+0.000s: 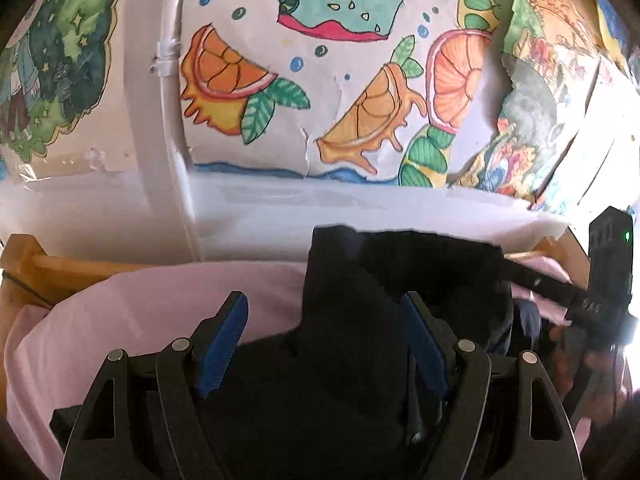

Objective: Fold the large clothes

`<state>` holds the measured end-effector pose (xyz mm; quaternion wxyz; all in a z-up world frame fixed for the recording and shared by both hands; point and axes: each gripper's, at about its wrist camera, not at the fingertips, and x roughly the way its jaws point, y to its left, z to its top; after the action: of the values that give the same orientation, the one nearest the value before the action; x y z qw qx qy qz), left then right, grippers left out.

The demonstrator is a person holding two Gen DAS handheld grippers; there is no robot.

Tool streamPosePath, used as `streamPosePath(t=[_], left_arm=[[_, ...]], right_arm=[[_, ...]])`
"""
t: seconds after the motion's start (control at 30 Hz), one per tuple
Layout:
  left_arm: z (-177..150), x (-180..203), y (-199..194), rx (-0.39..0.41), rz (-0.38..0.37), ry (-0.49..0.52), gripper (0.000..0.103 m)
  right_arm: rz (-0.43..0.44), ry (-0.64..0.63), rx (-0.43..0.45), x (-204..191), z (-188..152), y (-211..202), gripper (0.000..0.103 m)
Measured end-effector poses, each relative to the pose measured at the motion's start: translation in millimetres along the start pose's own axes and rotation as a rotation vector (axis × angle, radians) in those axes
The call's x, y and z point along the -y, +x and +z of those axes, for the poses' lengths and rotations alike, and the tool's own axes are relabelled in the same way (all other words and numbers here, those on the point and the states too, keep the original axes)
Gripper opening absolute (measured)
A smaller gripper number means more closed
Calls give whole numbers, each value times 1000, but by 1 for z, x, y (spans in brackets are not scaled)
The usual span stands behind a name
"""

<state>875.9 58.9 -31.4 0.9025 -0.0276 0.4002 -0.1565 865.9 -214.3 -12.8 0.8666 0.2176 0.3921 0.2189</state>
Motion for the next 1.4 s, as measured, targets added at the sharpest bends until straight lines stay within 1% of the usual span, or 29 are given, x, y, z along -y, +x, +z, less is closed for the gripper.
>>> streamPosePath(t=[0.03, 0.07, 0.1, 0.13, 0.17, 0.2, 0.23, 0.3, 0.37, 0.43, 0.53, 0.6, 0.73, 0.83, 0.93, 1.03, 1.1, 1.2, 1.33, 1.4], left_arm=[[2, 2, 2, -1, 7, -2, 73], [3, 2, 3, 1, 14, -5, 69], [4, 2, 4, 3, 18, -6, 64], [5, 3, 6, -1, 16, -7, 51], [6, 2, 8, -11, 7, -16, 44], [6, 2, 9, -19, -9, -27, 40], [5, 1, 10, -25, -22, -34, 37], [4, 1, 8, -25, -21, -39, 31], [2, 4, 7, -29, -6, -30, 15], [0, 10, 3, -8, -2, -26, 11], [-12, 15, -23, 57, -8, -7, 9], [-25, 20, -51, 119, -20, 25, 8], [-61, 34, -106, 206, -20, 102, 7], [-90, 48, -138, 249, -37, 126, 7], [-116, 59, -165, 272, -35, 168, 6], [-140, 69, -190, 283, -21, 221, 6], [-156, 70, -199, 284, -13, 243, 5], [-176, 72, -198, 261, 14, 262, 5], [-197, 74, -178, 240, 62, 294, 5], [-207, 76, -162, 232, 84, 315, 5]], right_arm=[[-1, 5, -8, -1, 0, 3, 78], [-16, 2, -12, -2, 0, 6, 66], [-32, -3, -15, -3, 0, 7, 58], [-37, -3, -16, -4, -1, 8, 49], [-30, 2, -12, -4, -2, 6, 45], [-19, 4, -7, -5, -3, 4, 42], [-16, -3, -5, -7, -3, 3, 35], [-23, -21, -4, -11, -3, 0, 31], [-23, -42, 2, -16, -5, -6, 25], [-21, -68, 13, -22, -8, -15, 22], [-15, -111, 39, -33, -12, -34, 21], [-10, -144, 66, -40, -18, -52, 20], [19, -198, 119, -53, -35, -94, 19], [18, -298, 164, -64, -57, -131, 18], [7, -390, 200, -74, -81, -162, 17], [-31, -515, 233, -87, -111, -185, 16], [-64, -592, 249, -93, -135, -196, 15], [-115, -682, 258, -96, -167, -200, 15], [-254, -864, 269, -99, -210, -182, 14], [-303, -915, 271, -95, -223, -169, 14]])
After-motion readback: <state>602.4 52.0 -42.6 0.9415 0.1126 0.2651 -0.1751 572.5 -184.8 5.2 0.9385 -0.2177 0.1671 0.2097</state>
